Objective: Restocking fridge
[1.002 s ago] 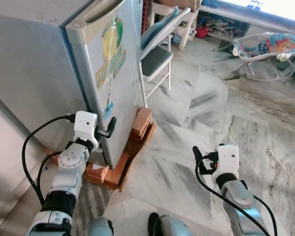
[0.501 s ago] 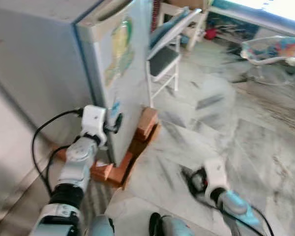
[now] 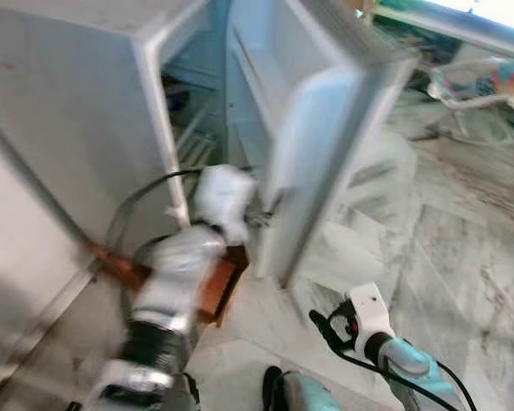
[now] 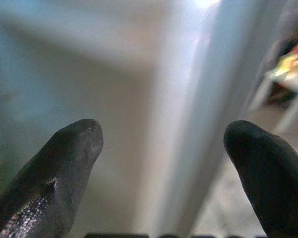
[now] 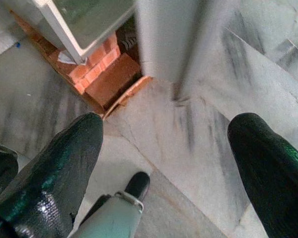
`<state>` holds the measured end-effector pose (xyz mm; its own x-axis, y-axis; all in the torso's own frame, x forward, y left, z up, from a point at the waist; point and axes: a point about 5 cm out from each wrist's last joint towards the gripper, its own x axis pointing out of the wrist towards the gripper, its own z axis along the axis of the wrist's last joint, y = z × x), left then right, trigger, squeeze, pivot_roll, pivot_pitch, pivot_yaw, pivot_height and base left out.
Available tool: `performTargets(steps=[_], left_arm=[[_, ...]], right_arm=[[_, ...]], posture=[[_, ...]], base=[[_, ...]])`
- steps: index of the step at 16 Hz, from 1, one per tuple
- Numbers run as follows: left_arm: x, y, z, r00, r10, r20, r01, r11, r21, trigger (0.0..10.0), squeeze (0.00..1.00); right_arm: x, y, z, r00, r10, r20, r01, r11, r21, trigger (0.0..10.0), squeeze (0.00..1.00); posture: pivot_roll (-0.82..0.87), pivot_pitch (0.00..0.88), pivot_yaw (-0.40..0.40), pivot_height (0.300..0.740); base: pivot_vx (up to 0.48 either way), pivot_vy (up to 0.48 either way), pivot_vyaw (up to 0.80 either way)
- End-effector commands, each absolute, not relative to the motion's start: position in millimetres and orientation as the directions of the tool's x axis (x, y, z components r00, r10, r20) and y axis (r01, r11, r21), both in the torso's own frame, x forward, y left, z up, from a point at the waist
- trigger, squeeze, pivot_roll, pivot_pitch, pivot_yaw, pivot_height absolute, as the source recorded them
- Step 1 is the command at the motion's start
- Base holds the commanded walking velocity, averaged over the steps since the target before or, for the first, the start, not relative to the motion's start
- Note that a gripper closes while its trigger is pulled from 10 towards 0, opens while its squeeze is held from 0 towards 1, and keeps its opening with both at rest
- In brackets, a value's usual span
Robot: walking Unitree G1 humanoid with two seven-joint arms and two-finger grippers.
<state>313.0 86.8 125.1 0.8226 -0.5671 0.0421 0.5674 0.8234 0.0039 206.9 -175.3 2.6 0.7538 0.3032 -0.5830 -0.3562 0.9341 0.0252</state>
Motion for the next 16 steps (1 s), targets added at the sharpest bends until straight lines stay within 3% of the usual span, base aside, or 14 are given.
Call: performTargets(steps=[1,2,4,6,7,9,11,16], left_arm=[[312,95,119,0.842,-0.539,0.019,0.539,0.842,0.017,10.0,0.0],[309,117,110,0.876,-0.481,-0.016,0.481,0.875,0.043,10.0,0.0],[301,136,98,0.905,-0.422,-0.055,0.425,0.904,0.053,10.0,0.0],[296,143,91,0.918,-0.389,-0.076,0.393,0.919,0.036,10.0,0.0],[285,152,81,0.937,-0.333,-0.103,0.331,0.943,-0.034,10.0,0.0],[255,165,68,0.945,-0.287,-0.156,0.284,0.958,-0.038,10.0,0.0],[248,164,62,0.939,-0.294,-0.177,0.292,0.956,-0.038,10.0,0.0],[255,158,57,0.942,-0.284,-0.176,0.281,0.959,-0.044,10.0,0.0]], right_arm=[[209,-177,4,0.75,0.306,-0.586,-0.364,0.931,0.021,10.0,0.0],[211,-176,4,0.753,0.309,-0.581,-0.37,0.929,0.015,10.0,0.0],[213,-176,7,0.773,0.297,-0.561,-0.367,0.93,-0.014,10.0,0.0],[215,-177,10,0.788,0.286,-0.546,-0.357,0.934,-0.025,10.0,0.0],[217,-180,12,0.802,0.268,-0.533,-0.337,0.941,-0.033,10.0,0.0],[225,-179,17,0.825,0.255,-0.505,-0.324,0.945,-0.052,10.0,0.0],[228,-174,18,0.829,0.262,-0.493,-0.326,0.944,-0.045,10.0,0.0],[235,-162,18,0.824,0.293,-0.485,-0.375,0.924,-0.079,10.0,0.0]], posture=[[0.05,0.117,-0.086,0.74],[0.06,0.117,-0.085,0.74],[0.06,0.119,-0.08,0.74],[0.07,0.125,-0.074,0.74],[0.07,0.124,-0.075,0.74],[0.11,0.138,-0.061,0.74],[0.11,0.144,-0.069,0.74],[0.09,0.128,-0.071,0.74]], base=[[0.0,0.0,0.0],[0.0,0.0,0.0],[0.0,0.0,0.0],[0.0,0.0,0.0],[0.0,0.0,0.0],[0.0,-0.261,-0.2],[0.0,0.0,-0.7],[0.0,-0.431,-0.8]])
